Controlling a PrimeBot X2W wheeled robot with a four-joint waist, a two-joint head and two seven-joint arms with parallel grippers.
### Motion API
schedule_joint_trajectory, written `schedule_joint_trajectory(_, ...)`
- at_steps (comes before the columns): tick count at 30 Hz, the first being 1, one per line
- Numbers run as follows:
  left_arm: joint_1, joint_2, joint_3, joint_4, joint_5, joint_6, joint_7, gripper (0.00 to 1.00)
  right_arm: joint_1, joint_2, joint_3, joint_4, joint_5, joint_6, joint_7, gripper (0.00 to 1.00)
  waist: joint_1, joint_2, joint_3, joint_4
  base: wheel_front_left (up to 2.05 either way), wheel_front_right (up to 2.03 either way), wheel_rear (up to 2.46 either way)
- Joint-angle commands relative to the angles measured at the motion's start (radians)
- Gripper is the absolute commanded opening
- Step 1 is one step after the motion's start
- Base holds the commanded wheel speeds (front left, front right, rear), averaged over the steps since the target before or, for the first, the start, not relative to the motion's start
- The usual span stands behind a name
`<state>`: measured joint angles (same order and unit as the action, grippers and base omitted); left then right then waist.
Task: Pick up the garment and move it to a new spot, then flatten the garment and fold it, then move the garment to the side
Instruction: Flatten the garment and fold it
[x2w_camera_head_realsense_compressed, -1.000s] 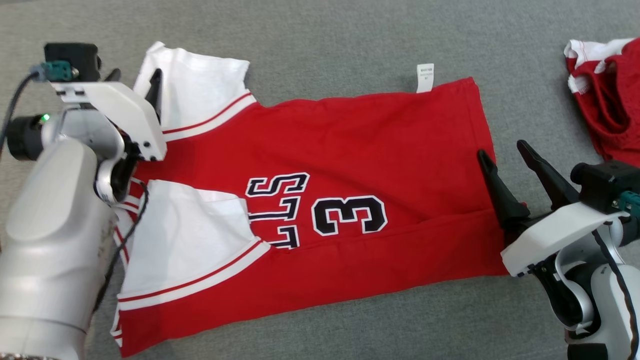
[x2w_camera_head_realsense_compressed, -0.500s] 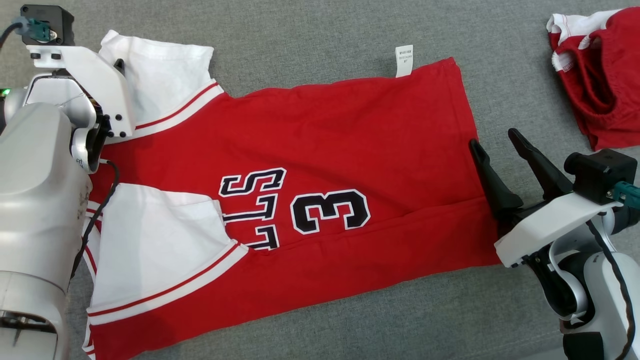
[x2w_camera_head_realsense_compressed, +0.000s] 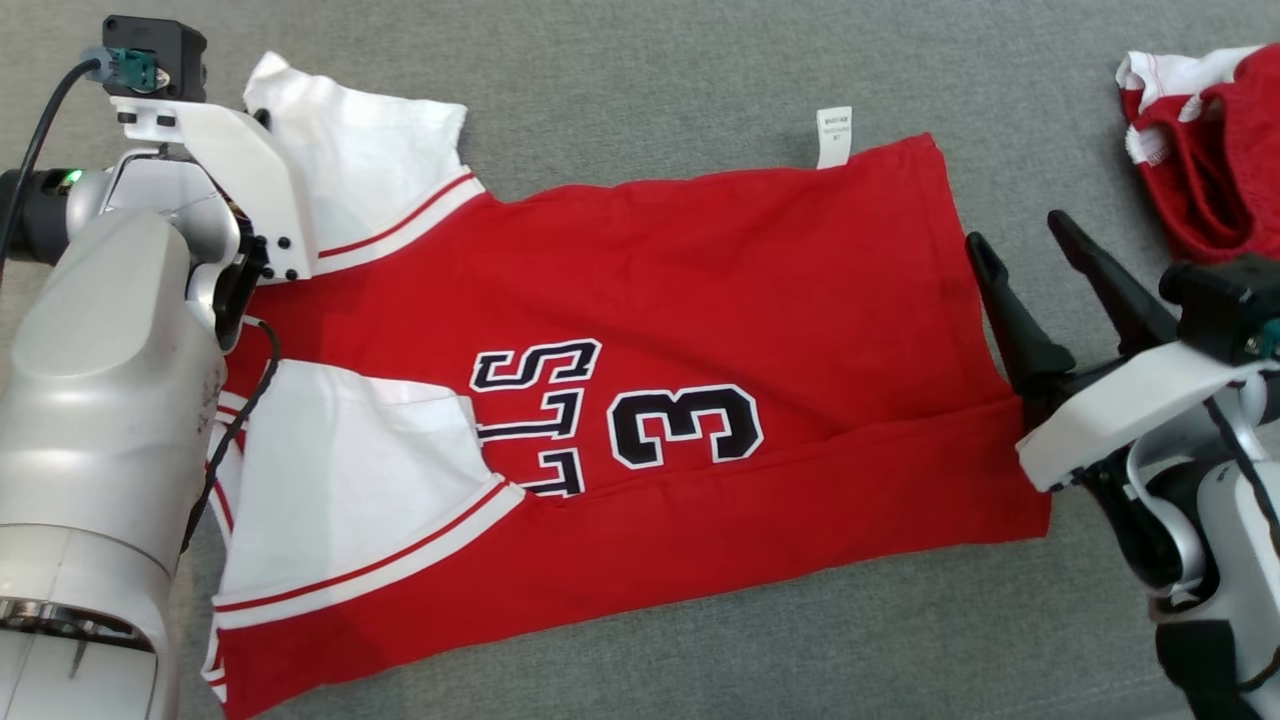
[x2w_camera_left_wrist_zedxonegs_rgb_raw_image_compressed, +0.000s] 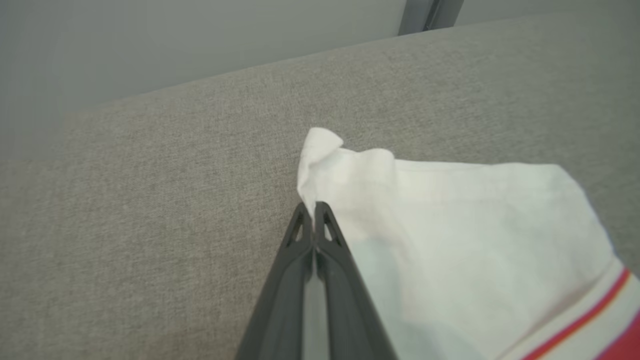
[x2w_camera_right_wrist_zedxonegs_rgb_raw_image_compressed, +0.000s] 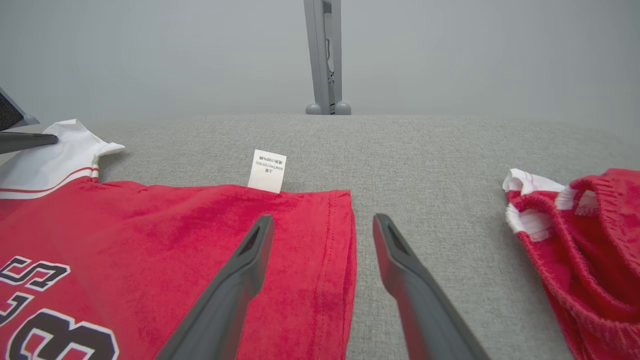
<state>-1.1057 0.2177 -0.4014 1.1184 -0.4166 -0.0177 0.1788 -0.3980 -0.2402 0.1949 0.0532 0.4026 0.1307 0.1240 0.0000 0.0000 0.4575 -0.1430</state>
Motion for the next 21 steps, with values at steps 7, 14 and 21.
schedule_joint_trajectory(7, -0.004, -0.03, -0.012, -0.018, -0.021, -0.066, -0.106, 0.0, -0.121, -0.092, 0.027, 0.093, -0.013, 0.0, 0.082, 1.0, 0.0, 0.0, -0.052, 0.082, 0.0, 0.0, 0.0)
schedule_joint_trajectory(14, 0.008, -0.05, -0.034, -0.043, -0.034, -0.095, -0.156, 0.0, -0.262, -0.154, 0.079, 0.293, 0.002, 0.0, 0.177, 1.0, 0.0, 0.0, -0.055, 0.151, 0.0, 0.0, 0.0)
schedule_joint_trajectory(21, 0.013, -0.066, -0.049, -0.056, -0.047, -0.102, -0.178, 0.0, -0.373, -0.167, 0.155, 0.486, 0.033, 0.0, 0.22, 1.0, 0.0, 0.0, -0.032, 0.189, 0.0, 0.0, 0.0)
